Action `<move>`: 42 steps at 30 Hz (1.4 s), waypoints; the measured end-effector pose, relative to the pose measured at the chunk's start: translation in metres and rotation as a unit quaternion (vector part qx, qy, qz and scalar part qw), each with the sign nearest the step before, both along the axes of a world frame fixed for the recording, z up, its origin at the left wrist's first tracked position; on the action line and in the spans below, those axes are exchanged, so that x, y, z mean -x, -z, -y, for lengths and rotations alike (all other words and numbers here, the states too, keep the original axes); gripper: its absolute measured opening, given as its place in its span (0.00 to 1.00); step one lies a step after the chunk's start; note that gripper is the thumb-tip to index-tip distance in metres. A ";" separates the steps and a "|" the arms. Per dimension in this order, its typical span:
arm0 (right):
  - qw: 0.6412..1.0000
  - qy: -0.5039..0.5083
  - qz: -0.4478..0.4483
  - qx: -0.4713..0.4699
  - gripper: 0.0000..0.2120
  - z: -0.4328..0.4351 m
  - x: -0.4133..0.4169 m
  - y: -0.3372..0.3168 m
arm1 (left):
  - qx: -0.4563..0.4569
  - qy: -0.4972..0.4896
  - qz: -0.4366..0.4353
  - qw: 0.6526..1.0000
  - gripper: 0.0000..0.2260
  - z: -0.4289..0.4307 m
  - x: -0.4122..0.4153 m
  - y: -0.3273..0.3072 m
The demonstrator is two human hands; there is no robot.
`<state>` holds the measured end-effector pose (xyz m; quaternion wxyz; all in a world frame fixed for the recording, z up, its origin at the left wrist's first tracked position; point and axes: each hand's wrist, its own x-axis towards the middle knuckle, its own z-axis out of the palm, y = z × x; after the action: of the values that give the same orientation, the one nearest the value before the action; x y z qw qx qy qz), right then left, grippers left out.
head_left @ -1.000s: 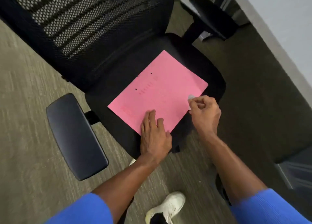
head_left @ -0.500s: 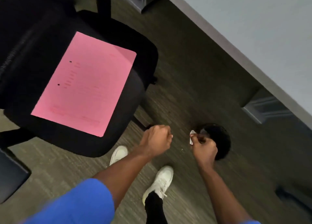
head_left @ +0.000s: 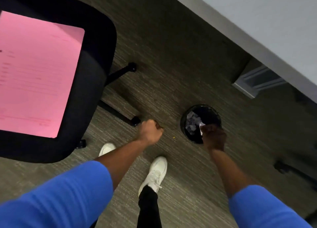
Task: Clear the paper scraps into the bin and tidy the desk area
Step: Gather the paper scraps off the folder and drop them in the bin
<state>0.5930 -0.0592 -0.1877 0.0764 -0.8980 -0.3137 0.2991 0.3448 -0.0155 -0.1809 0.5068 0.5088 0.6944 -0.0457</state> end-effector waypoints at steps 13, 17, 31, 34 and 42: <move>0.999 -0.026 -0.018 -0.011 0.10 0.011 0.009 0.019 | -0.009 -0.001 0.022 1.000 0.13 0.019 0.005 0.016; 0.995 -0.022 -0.095 0.011 0.06 0.004 0.032 -0.001 | -0.026 -0.005 0.038 0.999 0.11 0.011 0.017 -0.006; 0.976 -0.111 -0.148 -0.116 0.04 -0.069 0.170 -0.106 | -0.179 -0.078 0.030 0.980 0.09 -0.044 0.133 -0.135; 0.964 -0.118 -0.193 -0.142 0.02 -0.088 0.219 -0.123 | -0.225 -0.128 0.015 0.966 0.08 -0.061 0.179 -0.157; 0.934 -0.141 -0.277 -0.177 0.05 -0.114 0.339 -0.147 | -0.250 -0.234 -0.039 0.939 0.09 -0.100 0.303 -0.189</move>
<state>0.2538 0.0548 -0.0402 0.2753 -0.6977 -0.4517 0.4832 0.0419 0.0845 0.0079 0.3320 0.4404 0.8020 0.2293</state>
